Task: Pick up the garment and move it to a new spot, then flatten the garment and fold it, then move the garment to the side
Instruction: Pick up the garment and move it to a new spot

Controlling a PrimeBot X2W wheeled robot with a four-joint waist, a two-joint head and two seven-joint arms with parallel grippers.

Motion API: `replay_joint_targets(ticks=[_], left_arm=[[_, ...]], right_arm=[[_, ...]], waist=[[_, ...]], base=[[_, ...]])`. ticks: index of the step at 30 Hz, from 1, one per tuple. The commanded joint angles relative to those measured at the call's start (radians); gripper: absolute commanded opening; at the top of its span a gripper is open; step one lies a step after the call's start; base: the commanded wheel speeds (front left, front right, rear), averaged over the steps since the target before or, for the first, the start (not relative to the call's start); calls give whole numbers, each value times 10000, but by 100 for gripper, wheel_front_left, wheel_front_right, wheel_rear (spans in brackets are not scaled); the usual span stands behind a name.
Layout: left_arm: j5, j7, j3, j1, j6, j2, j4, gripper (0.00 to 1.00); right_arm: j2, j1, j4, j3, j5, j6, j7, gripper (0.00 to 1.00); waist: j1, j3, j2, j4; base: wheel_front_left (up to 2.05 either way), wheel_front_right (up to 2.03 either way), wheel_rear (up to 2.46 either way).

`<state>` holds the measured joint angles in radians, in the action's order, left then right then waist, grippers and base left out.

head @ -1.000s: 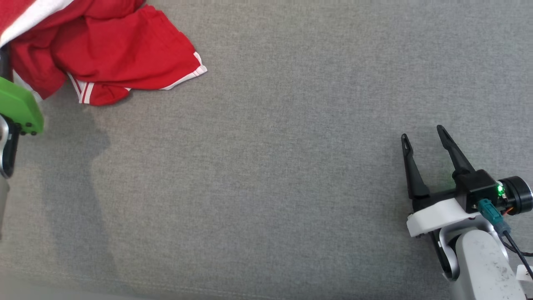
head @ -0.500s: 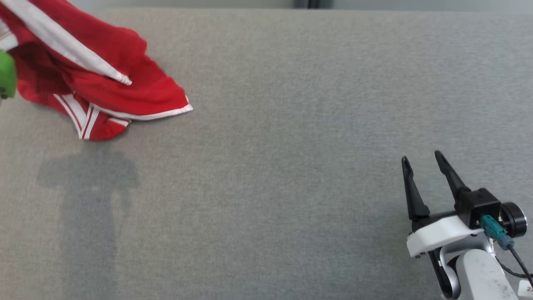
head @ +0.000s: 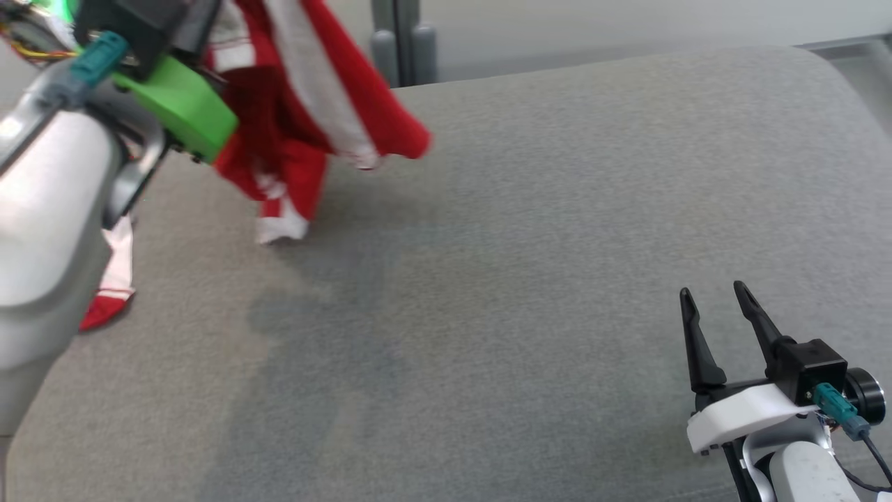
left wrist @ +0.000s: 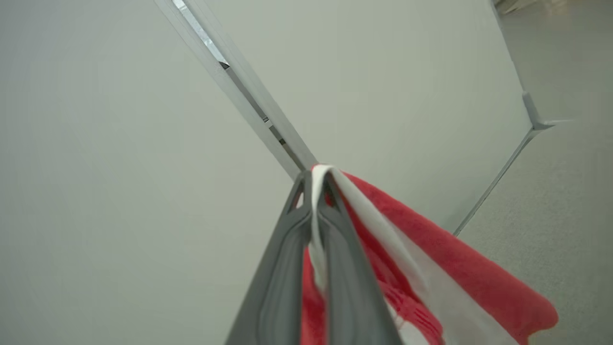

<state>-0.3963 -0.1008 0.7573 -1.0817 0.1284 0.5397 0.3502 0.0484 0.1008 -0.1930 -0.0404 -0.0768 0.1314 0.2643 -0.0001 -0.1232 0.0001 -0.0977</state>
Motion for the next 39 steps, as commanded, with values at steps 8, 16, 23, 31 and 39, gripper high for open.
replay_joint_targets(ticks=[8,16,23,31,39], left_arm=[[-565,408,889,344,13,-224,-592,0],[-885,-20,1330,1157,-61,-462,829,0],[-1292,-1205,1217,2078,-409,-1275,2936,0],[-1559,-1643,768,2608,-511,-2142,4203,100],[-1324,-1648,-417,3423,-632,-2475,3406,100]], right_arm=[[32,130,102,-2,-196,-13,4,100],[35,439,96,128,-372,-13,5,100],[37,681,69,198,-374,-13,5,100],[35,927,30,236,-256,-13,4,100],[37,690,-67,270,-196,-14,5,100]], waist=[[1,-422,-1,-1075],[1,-1223,-1,-1035],[1,-1730,-1,-856],[1,-1862,-1,-649],[1,-1469,-1,-277]], base=[[0,0,0],[0,0,0],[0,0,0],[0,0,0],[0,0,0]])
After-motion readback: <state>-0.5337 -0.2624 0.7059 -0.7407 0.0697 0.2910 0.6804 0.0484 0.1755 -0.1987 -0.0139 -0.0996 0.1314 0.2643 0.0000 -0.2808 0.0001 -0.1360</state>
